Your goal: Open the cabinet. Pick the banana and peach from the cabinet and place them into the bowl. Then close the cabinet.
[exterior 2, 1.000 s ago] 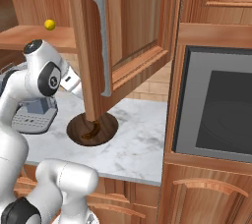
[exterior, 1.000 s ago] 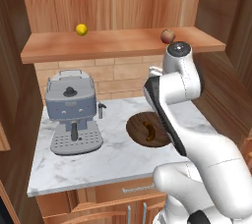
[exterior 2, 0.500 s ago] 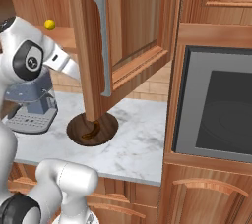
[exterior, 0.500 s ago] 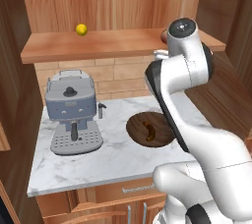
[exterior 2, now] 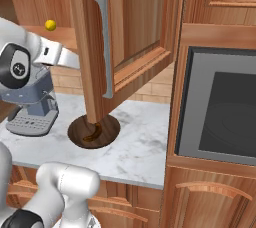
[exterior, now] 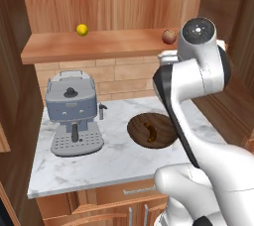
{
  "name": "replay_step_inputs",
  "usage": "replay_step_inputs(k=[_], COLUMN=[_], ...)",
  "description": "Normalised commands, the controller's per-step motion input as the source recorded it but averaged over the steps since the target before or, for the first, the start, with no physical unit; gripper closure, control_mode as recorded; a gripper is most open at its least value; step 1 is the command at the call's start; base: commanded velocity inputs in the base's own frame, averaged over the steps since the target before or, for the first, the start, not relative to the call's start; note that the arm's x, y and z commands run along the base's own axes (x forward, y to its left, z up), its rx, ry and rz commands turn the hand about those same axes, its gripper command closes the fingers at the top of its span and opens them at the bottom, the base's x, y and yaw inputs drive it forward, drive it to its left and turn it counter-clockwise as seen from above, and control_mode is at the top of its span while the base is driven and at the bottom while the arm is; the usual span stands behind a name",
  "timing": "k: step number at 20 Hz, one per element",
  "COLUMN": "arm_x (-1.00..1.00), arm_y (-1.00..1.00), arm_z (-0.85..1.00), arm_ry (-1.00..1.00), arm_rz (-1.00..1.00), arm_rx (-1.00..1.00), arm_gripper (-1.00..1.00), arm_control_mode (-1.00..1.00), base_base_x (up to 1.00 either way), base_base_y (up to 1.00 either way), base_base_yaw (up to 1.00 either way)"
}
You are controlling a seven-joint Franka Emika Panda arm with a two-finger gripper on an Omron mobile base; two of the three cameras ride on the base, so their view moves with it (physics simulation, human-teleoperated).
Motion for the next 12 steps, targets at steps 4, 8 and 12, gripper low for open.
replay_step_inputs(k=[4, 8, 12], arm_x=[0.0, 0.33, 0.61], arm_y=[-0.01, -0.03, -0.08], arm_z=[0.08, 0.3, 0.4], arm_ry=[-0.11, 0.0, 0.03], arm_rz=[0.0, 0.0, 0.02], arm_rx=[0.0, 0.08, 0.18], arm_gripper=[-1.0, -1.0, -1.0], arm_control_mode=[-1.0, -1.0, -1.0], base_base_x=[0.0, 0.0, 0.0], base_base_y=[0.0, 0.0, 0.0], base_base_yaw=[0.0, 0.0, 0.0])
